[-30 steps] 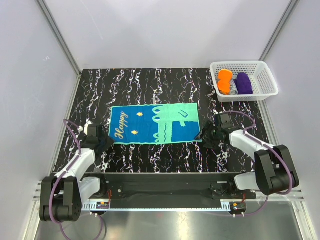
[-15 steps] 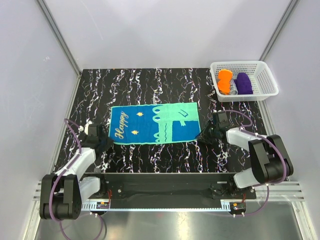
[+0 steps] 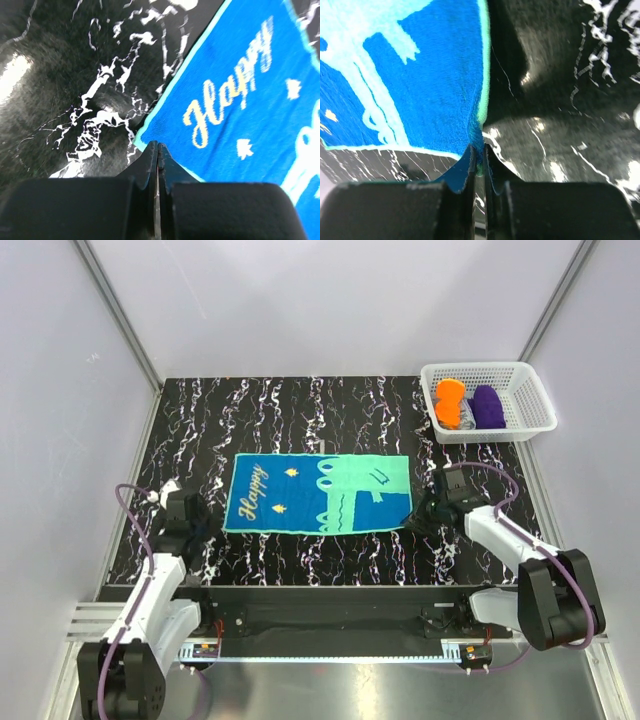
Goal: Roll the towels
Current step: Flatten the towel, then fold the towel
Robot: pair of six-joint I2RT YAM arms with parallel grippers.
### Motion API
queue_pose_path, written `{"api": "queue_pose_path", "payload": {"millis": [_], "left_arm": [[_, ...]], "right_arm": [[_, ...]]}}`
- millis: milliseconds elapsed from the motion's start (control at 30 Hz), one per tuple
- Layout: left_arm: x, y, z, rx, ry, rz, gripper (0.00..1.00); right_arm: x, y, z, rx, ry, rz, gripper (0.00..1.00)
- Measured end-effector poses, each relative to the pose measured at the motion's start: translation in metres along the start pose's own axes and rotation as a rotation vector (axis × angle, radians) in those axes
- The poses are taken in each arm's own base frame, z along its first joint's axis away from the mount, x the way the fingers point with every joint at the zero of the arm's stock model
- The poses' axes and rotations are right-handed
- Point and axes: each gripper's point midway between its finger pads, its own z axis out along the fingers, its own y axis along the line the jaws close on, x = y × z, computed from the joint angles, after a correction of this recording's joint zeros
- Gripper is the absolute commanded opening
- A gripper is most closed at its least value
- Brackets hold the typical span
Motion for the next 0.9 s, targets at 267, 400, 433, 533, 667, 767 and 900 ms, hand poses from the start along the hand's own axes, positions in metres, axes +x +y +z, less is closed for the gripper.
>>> {"api": "queue_pose_path", "payload": {"millis": [267,400,433,533,667,767,900], "left_arm": [[-0.009,-0.009,-0.008,0.029,-0.019,0.016,0.5],[0.008,0.003,0.002,0.003,0.03,0.006,0.56],[0.014,0.006,0.004,-0.009,0.052,0.006,0.56],[0.026,0.011,0.011,-0.02,0.1,0.002,0.55],[0.028,0.003,0.018,0.019,0.11,-0.01,0.48],[0.03,0.001,0.021,0.041,0.11,-0.018,0.35],[0.033,0.002,0.021,0.043,0.118,-0.03,0.06]], "right_arm": [[-0.001,-0.003,-0.012,0.044,0.017,-0.045,0.1],[0.001,-0.005,-0.012,0.054,0.025,-0.051,0.1],[0.001,-0.006,-0.012,0.055,0.026,-0.052,0.1],[0.002,-0.006,-0.013,0.056,0.026,-0.055,0.09],[0.002,-0.007,-0.013,0.057,0.027,-0.058,0.09],[0.002,-0.007,-0.012,0.059,0.029,-0.058,0.08],[0.003,-0.008,-0.011,0.063,0.033,-0.057,0.07]]}}
